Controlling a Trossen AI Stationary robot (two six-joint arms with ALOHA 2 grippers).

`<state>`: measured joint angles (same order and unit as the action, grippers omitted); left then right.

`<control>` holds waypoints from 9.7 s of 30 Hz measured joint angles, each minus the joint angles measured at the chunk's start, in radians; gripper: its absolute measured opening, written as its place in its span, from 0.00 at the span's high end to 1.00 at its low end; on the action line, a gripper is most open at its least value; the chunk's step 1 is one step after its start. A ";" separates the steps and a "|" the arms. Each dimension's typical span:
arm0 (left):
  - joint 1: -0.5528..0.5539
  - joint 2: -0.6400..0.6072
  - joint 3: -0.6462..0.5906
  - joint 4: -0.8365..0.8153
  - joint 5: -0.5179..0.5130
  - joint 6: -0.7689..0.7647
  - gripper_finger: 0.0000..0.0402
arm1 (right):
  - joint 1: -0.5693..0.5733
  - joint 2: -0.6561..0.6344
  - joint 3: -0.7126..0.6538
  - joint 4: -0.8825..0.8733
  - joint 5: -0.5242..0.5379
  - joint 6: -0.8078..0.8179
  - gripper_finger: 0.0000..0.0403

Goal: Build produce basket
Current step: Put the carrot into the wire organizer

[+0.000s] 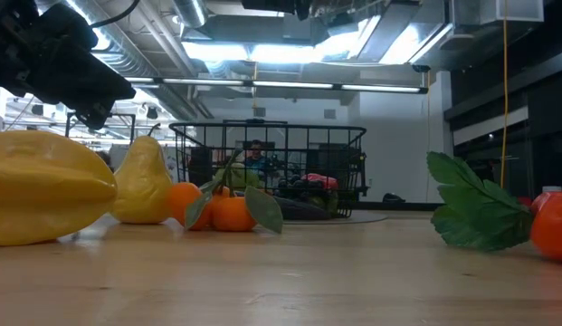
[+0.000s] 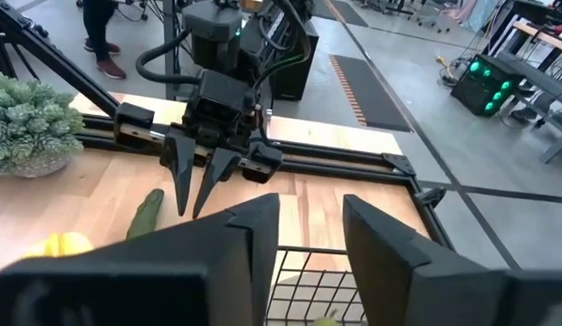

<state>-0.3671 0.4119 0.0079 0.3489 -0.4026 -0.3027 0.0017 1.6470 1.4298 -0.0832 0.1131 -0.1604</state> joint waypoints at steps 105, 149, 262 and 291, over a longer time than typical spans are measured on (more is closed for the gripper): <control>0.000 0.000 0.000 0.000 0.000 0.000 0.90 | 0.386 0.101 -0.427 -0.296 -0.264 0.491 1.00; 0.000 0.000 0.000 0.000 0.000 0.000 0.90 | 0.371 0.101 0.399 -0.972 0.314 -0.192 1.00; 0.000 0.000 0.000 0.000 0.000 0.000 0.90 | -0.113 0.146 0.509 -0.623 0.121 0.052 1.00; 0.000 0.000 0.000 0.000 0.000 0.000 0.90 | -0.150 0.250 0.509 -0.597 0.316 -0.032 0.86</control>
<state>-0.3669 0.4119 0.0081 0.3489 -0.4030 -0.3023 -0.1478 1.8969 1.9385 -0.6805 0.4295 -0.1925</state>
